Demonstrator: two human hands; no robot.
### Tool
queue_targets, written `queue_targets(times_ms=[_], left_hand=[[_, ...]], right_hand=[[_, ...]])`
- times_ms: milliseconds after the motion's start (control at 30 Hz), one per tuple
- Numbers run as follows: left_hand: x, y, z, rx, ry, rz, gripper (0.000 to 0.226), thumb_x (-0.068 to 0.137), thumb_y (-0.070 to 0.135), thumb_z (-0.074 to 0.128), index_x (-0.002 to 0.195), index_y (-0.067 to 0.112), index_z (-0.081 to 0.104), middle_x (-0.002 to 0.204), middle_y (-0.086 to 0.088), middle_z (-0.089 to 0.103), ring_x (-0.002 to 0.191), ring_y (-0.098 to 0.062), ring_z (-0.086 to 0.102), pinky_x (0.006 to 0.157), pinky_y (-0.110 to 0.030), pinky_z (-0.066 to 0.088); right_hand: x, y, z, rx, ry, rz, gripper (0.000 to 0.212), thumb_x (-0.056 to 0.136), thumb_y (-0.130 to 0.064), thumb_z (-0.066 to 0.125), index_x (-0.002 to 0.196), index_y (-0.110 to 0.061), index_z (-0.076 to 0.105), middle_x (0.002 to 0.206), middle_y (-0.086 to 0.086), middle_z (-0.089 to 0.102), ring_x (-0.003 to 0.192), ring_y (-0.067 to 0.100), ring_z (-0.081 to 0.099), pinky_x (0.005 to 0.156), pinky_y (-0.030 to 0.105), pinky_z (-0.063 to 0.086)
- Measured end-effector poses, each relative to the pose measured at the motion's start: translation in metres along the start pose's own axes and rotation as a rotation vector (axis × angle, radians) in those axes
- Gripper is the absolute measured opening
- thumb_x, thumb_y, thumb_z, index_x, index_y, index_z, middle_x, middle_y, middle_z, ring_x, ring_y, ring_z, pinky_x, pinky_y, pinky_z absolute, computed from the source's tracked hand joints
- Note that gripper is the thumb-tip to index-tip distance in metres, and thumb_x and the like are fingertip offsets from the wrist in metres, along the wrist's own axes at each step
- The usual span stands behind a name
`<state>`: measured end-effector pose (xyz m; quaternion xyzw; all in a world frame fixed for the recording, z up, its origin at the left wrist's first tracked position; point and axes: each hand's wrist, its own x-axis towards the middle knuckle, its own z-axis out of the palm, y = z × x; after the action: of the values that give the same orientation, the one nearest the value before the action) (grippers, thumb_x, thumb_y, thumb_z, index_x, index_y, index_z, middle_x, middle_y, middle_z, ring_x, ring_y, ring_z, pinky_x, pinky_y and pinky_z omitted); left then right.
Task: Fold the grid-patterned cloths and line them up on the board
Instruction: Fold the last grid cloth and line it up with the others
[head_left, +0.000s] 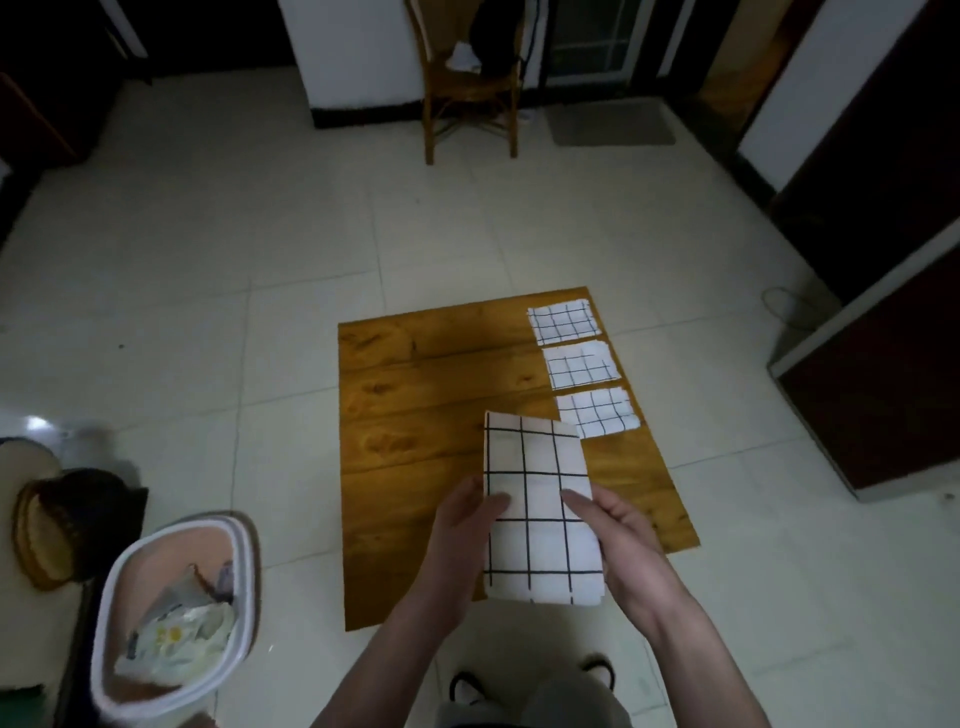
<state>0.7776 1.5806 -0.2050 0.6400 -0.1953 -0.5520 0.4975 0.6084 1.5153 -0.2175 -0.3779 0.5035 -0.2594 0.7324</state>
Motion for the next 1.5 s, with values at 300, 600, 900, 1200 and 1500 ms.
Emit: queue_targets(times_ms=[300,600,900,1200,1500], left_hand=[[-0.003,0.022,0.059,0.329,-0.108,0.288,0.017,0.103,0.018,0.065,0.088,0.015,0.072,0.064,0.003,0.061,0.058,-0.004,0.054,0.056,-0.013,0.042],[-0.007,0.023,0.192,0.279,-0.119,0.265,0.012,0.096,0.017,0.074,0.098,0.030,0.074,0.091,0.006,0.076,0.081,0.003,0.068,0.065,-0.009,0.051],[-0.019,0.005,0.338,0.235,-0.159,0.250,0.011,0.098,0.018,0.072,0.103,0.027,0.076,0.091,0.011,0.077,0.084,-0.003,0.070,0.069,-0.014,0.055],[-0.022,-0.003,0.451,0.166,-0.205,0.261,0.013,0.100,0.015,0.070,0.108,0.023,0.076,0.094,0.006,0.079,0.090,0.003,0.071,0.078,-0.008,0.053],[0.009,0.009,0.519,0.190,-0.208,0.273,0.012,0.100,0.021,0.068,0.106,0.020,0.079,0.095,-0.004,0.076,0.070,0.000,0.061,0.062,-0.015,0.054]], right_hand=[[-0.045,-0.034,-0.066,-0.120,0.253,-0.314,0.027,0.098,-0.037,0.069,0.096,-0.009,0.070,0.082,0.030,0.055,0.076,0.026,0.050,0.078,0.043,0.048],[-0.087,-0.054,-0.185,-0.110,0.476,-0.362,0.006,0.099,-0.019,0.069,0.094,-0.015,0.069,0.072,-0.001,0.048,0.073,0.018,0.043,0.077,0.038,0.042],[-0.116,-0.076,-0.319,-0.043,0.558,-0.327,0.006,0.098,-0.021,0.070,0.096,-0.017,0.066,0.065,-0.009,0.041,0.068,0.008,0.047,0.075,0.028,0.047],[-0.119,-0.107,-0.432,-0.039,0.560,-0.314,0.009,0.097,-0.023,0.072,0.101,-0.015,0.070,0.063,-0.013,0.051,0.068,0.004,0.055,0.070,0.021,0.052],[-0.092,-0.145,-0.503,-0.134,0.573,-0.360,0.007,0.097,-0.022,0.073,0.098,-0.016,0.071,0.069,-0.009,0.064,0.069,0.004,0.059,0.078,0.029,0.053]])
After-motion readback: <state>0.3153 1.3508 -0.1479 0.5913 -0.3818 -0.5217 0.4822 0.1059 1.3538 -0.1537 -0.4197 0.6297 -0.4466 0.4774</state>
